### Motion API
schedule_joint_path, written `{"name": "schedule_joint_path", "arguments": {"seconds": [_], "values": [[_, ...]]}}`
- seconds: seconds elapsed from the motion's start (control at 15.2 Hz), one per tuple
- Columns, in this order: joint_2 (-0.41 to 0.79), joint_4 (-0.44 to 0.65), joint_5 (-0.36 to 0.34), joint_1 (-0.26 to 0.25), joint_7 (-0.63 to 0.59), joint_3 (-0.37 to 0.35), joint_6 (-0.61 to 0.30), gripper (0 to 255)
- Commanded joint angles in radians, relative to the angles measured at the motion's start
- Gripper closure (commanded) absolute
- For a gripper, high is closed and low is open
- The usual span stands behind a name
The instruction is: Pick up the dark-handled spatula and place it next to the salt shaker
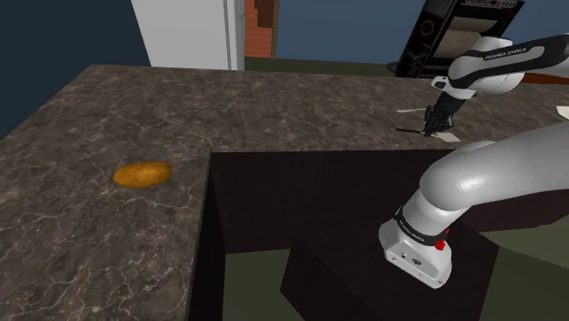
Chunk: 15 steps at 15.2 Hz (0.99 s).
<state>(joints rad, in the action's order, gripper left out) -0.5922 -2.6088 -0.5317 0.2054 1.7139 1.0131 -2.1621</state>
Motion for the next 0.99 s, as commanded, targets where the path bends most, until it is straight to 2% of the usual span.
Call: {"name": "schedule_joint_path", "arguments": {"seconds": [0.0, 0.13, 0.2, 0.53, 0.79, 0.92], "values": [[0.001, 0.0, 0.0, -0.001, 0.0, 0.001, -0.001, 255], [0.001, 0.0, 0.0, -0.001, 0.0, 0.001, -0.001, 255], [0.001, 0.0, 0.0, -0.001, 0.0, 0.001, -0.001, 0], [0.001, 0.0, 0.0, -0.001, 0.0, 0.001, -0.001, 0], [-0.072, 0.074, 0.028, 0.033, -0.001, -0.091, 0.151, 0], [-0.072, 0.074, 0.028, 0.033, -0.001, -0.091, 0.151, 0]]}}
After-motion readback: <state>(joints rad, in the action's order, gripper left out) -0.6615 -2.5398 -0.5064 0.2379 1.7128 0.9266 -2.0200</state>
